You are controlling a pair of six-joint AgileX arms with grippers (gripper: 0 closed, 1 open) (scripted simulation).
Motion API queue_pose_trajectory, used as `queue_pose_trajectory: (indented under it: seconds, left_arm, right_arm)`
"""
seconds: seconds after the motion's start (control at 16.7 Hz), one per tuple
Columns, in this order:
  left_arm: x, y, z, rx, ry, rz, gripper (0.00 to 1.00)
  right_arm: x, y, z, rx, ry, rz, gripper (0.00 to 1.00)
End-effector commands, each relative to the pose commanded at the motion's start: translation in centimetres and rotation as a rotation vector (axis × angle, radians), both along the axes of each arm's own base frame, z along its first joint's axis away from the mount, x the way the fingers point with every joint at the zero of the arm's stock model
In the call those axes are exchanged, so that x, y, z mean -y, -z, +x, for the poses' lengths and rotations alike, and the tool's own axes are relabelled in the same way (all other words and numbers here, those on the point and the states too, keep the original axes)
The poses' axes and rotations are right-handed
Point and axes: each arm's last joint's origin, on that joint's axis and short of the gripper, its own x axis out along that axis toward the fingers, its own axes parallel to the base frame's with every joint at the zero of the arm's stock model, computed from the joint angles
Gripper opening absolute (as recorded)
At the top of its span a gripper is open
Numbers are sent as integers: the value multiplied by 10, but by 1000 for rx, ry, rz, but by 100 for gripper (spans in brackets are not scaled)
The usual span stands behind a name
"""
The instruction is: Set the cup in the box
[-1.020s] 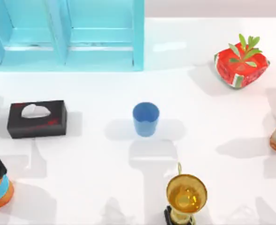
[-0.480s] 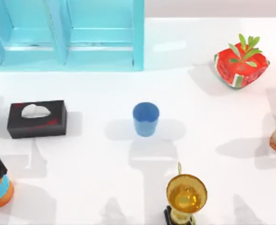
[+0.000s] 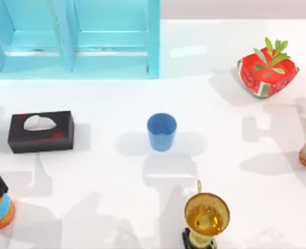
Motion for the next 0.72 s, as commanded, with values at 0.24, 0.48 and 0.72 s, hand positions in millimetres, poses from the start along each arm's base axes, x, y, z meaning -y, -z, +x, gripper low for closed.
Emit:
queue_pose_trajectory:
  seconds: [0.24, 0.48, 0.72]
  left_arm:
    - [0, 0, 0, 0, 0, 0, 100]
    - [0, 0, 0, 0, 0, 0, 100]
    - [0, 0, 0, 0, 0, 0, 100]
  right_arm:
    - [-60, -27, 64, -242, -30, -2, 100]
    - [-138, -16, 118, -461, -35, -53, 100]
    - [-213, 22, 146, -630, -22, -133, 100]
